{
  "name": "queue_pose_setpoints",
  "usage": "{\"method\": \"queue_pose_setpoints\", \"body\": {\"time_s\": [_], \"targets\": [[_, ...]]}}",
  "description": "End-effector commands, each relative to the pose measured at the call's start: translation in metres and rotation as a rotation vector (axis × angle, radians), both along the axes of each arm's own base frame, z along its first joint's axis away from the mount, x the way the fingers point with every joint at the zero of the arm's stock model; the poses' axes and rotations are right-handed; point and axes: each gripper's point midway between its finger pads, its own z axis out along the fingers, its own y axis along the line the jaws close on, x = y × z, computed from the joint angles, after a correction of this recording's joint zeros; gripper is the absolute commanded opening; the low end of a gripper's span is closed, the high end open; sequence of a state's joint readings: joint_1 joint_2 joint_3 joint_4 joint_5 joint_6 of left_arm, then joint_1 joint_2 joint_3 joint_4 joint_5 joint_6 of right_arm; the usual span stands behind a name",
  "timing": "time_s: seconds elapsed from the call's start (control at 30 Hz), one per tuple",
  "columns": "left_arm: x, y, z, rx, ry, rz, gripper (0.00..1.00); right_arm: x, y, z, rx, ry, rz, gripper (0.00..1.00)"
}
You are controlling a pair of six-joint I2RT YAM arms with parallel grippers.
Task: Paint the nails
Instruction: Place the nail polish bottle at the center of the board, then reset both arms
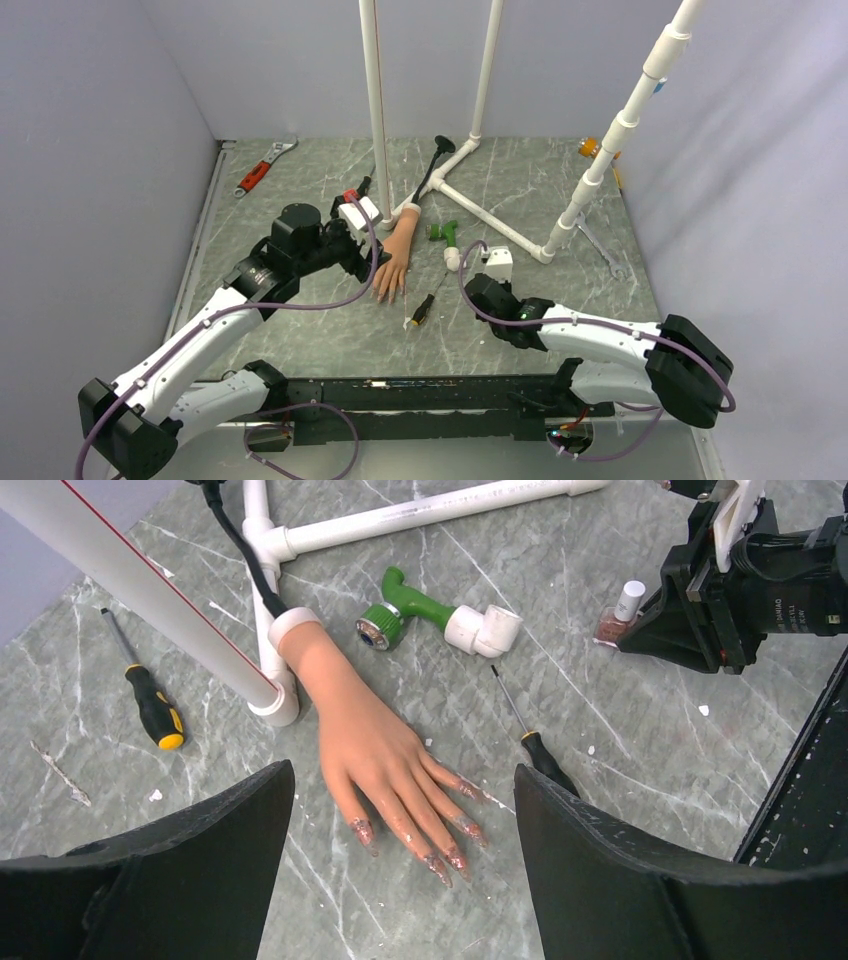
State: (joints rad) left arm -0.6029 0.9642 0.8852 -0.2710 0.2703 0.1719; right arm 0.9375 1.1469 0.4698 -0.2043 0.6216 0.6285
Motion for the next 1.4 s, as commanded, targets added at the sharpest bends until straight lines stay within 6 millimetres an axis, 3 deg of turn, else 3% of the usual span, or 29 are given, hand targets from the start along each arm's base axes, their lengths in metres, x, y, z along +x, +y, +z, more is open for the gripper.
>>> {"method": "queue_pose_setpoints", "body": {"time_s": [0.0, 0.2, 0.53, 0.77, 0.9, 1.13, 1.37], "targets": [[0.005, -0.003, 0.020, -0.015, -0.045, 0.005, 0.82, 0.012, 0.008, 0.012, 0.078, -0.060, -0.058, 0.00], [0.005, -0.003, 0.019, -0.012, -0.040, 0.003, 0.82, 0.012, 0.013, 0.001, 0.101, -0.012, -0.086, 0.00], [0.004, -0.004, 0.019, -0.011, -0.041, -0.003, 0.82, 0.011, 0.008, -0.013, 0.023, 0.036, -0.108, 0.13], [0.001, -0.003, 0.022, -0.014, -0.057, -0.013, 0.87, 0.012, 0.011, 0.001, 0.031, 0.024, -0.086, 0.53], [0.003, -0.001, 0.022, -0.009, -0.058, 0.002, 0.86, 0.012, 0.012, 0.011, 0.035, 0.015, -0.067, 0.70], [0.004, 0.000, 0.024, -0.007, -0.062, 0.012, 0.85, 0.012, 0.015, 0.050, 0.027, -0.030, -0.012, 0.85], [0.003, -0.001, 0.024, -0.012, -0.061, 0.001, 0.83, 0.017, 0.028, 0.128, 0.118, -0.212, 0.140, 0.93]]}}
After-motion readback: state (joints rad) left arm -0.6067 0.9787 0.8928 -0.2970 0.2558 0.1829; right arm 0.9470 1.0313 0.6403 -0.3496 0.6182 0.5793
